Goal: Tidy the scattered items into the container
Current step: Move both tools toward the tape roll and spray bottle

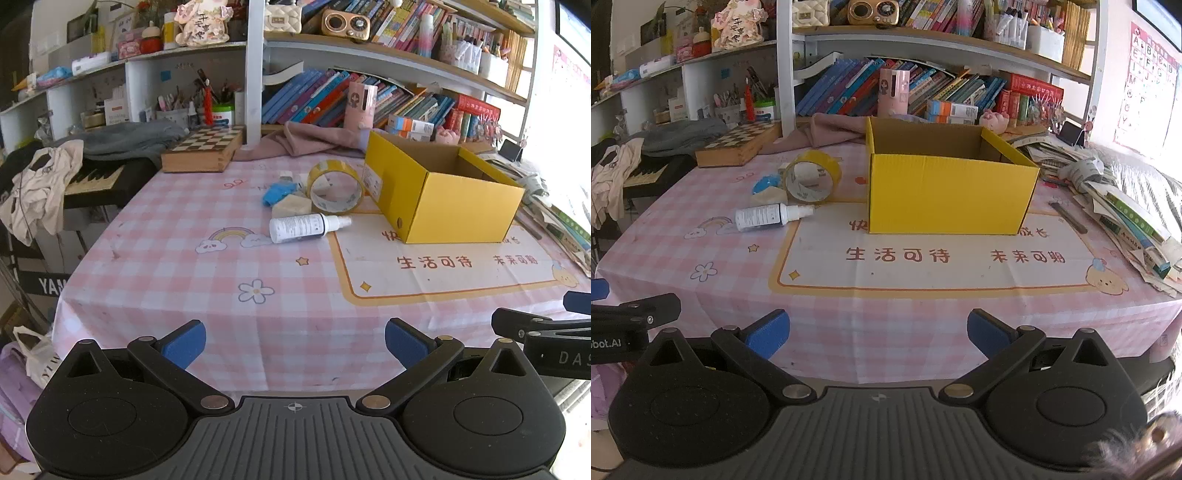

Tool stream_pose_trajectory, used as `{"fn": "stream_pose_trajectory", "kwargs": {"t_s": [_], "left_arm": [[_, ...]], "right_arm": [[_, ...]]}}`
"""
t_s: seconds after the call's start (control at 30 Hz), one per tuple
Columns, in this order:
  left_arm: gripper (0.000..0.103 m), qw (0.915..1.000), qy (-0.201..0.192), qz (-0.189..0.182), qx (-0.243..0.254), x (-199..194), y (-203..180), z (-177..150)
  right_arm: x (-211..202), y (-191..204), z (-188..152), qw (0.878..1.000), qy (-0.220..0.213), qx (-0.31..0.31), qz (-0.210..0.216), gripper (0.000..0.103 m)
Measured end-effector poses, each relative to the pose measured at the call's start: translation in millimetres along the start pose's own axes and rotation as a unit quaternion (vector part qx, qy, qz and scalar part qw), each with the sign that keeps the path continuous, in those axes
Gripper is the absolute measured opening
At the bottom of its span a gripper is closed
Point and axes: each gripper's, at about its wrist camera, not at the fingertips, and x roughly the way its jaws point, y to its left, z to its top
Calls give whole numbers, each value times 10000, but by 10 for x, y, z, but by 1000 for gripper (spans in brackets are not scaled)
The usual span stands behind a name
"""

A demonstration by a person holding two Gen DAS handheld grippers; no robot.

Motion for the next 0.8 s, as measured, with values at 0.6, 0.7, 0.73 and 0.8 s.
{"fn": "stream_pose_trajectory", "kwargs": {"t_s": [0.6, 0.7, 0.73, 0.8], "left_arm": [[103, 9997, -128, -92, 174, -32, -50, -34], [103, 9995, -140, -80, 270, -48, -75, -43], [103, 9995, -150, -78, 277, -51, -72, -40], [103, 9995, -161, -70, 268, -55, -66, -33]], "right_arm": [[52, -41, -34, 9999, 98, -95, 89, 103], [53, -39, -28, 9998, 83, -108, 123, 103], [48, -40, -26, 9998, 64, -114, 150, 103], [36, -28, -21, 9997, 15, -145, 172, 103]]}}
